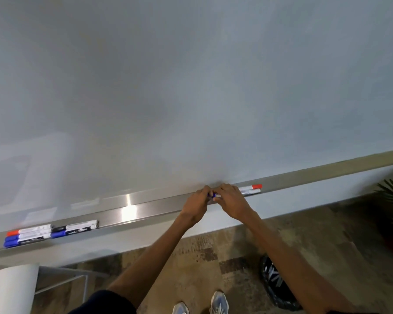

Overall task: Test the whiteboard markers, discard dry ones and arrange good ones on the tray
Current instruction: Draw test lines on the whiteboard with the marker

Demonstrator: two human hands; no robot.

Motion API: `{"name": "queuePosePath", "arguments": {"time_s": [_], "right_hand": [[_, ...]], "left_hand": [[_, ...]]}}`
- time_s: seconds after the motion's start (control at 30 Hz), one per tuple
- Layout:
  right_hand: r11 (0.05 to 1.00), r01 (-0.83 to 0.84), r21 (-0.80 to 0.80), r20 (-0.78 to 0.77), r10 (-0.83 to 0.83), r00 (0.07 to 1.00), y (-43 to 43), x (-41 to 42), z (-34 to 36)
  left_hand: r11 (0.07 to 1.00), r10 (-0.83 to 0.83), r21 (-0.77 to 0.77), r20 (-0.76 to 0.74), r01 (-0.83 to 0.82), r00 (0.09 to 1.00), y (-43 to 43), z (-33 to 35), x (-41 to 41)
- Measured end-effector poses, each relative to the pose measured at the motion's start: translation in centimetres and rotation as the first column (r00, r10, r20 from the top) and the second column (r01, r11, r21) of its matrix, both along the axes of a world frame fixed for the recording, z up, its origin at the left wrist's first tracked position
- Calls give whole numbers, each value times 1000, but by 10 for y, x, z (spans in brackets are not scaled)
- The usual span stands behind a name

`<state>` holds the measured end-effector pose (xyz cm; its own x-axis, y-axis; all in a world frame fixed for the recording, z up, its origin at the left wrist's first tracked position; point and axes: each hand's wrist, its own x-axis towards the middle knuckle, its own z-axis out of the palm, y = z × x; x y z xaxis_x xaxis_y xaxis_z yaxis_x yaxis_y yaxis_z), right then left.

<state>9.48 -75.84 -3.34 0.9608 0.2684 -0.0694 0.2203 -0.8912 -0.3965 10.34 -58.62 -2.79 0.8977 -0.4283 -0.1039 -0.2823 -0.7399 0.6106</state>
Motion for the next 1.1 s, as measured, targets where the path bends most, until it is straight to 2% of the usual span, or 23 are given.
{"name": "queuePosePath", "arguments": {"time_s": [0.1, 0.23, 0.4, 0.5, 0.6, 0.83, 1.1], "right_hand": [[996, -15, 92, -47, 19, 999, 6, 2, 22], [990, -53, 128, -3, 54, 999, 21, 6, 49], [986, -168, -13, 236, 166, 957, 42, 13, 65], [975, -212, -69, 297, 223, 929, 60, 21, 74], [955, -250, -158, 290, 287, 913, 77, 30, 82], [921, -306, -240, 298, 370, 880, 106, 36, 95], [904, -300, -305, 194, 367, 910, 113, 31, 103]], "left_hand": [[996, -37, -80, 28, 39, 999, 16, 21, 2], [998, -32, -43, 74, 36, 997, 33, 42, 9], [989, -37, 144, 81, 25, 996, 60, 67, 16], [984, -1, 177, 107, -18, 994, 81, 78, 16], [985, 26, 165, 135, -48, 991, 100, 86, 13], [984, 63, 153, 184, -92, 981, 125, 99, 5], [985, 44, 154, 204, -76, 978, 128, 104, -3]]}}
